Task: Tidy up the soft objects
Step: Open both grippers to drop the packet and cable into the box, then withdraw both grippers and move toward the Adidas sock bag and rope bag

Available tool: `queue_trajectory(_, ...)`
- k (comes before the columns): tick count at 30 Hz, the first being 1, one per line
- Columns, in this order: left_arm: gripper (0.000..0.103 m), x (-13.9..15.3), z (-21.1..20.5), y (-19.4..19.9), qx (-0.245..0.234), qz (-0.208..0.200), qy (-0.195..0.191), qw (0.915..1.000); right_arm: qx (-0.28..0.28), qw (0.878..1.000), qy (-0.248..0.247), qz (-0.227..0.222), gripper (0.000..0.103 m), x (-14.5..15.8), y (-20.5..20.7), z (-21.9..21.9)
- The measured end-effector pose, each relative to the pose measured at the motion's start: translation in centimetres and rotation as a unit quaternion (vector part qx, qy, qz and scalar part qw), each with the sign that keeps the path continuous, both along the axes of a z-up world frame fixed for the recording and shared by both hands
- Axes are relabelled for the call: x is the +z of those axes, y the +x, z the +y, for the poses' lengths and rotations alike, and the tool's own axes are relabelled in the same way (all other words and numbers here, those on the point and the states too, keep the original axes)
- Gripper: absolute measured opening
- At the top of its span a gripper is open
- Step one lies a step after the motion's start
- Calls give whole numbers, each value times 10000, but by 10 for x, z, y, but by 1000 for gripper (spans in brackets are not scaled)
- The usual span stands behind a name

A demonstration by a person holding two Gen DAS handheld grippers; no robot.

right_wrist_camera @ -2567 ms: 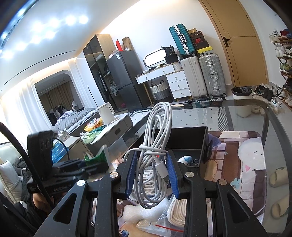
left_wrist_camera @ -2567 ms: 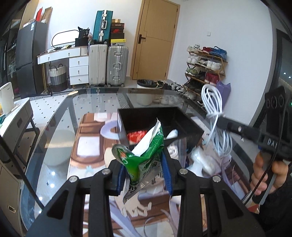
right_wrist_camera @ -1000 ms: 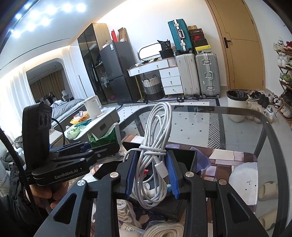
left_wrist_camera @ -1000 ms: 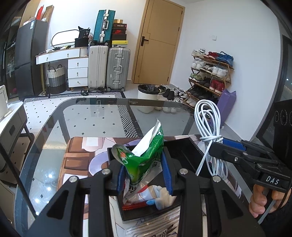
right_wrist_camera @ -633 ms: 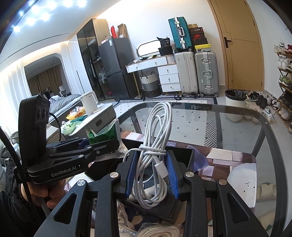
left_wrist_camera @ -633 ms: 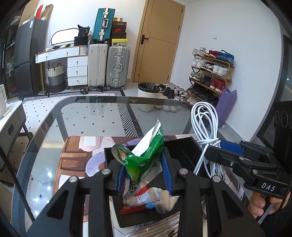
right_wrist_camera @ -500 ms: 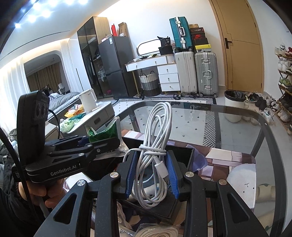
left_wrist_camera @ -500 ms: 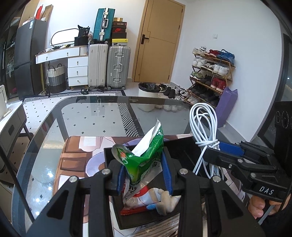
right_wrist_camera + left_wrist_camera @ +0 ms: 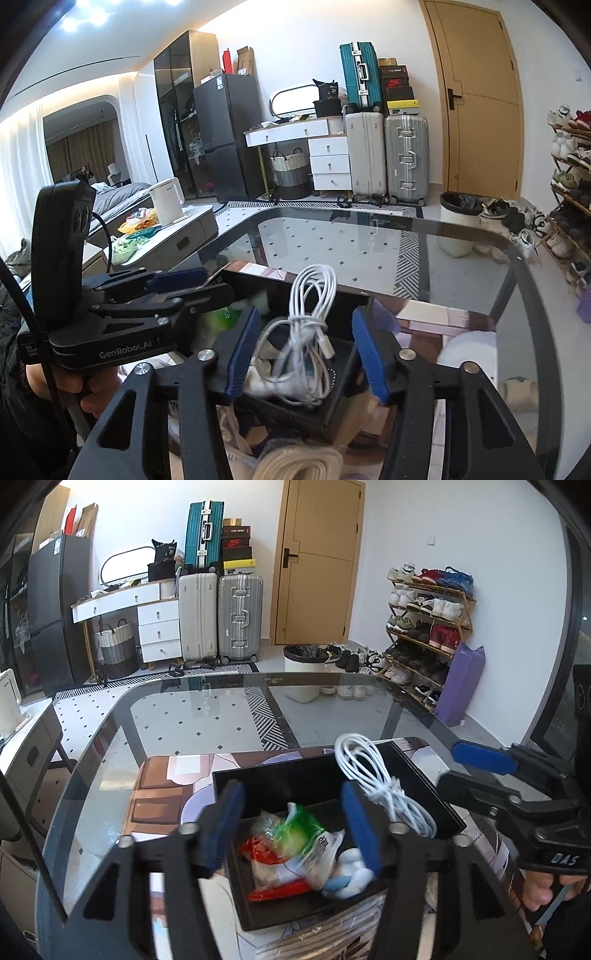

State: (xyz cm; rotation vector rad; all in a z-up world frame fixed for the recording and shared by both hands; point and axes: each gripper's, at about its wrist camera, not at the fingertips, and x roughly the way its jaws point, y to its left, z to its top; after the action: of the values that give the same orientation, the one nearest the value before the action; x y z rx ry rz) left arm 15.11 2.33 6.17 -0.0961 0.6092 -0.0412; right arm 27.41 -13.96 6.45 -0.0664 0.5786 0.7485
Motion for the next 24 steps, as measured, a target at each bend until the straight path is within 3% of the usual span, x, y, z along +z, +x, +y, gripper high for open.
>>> queue_trajectory(2, 71, 1, 1, -3, 3, -1, 25, 10000, -62, 10000, 19, -44, 82, 0, -7, -8)
queue_trajectory(5, 101, 2, 4, -10, 115, 9, 48, 9999, -110, 9999, 41, -22, 92, -1, -15, -17)
queue_trajectory(7, 103, 3, 6, -15, 175, -25, 97, 9998, -241, 9997, 42, -14, 102, -2, -20, -21)
queue_trajectory(15, 103, -4, 18, -37, 282, 22, -87, 9996, -405, 9984, 338, 219, 102, -8, -32, -43)
queue_trajectory(24, 103, -9, 19, -56, 285, 43, -121, 9995, -291, 9988, 58, 396, 102, -21, -47, -43)
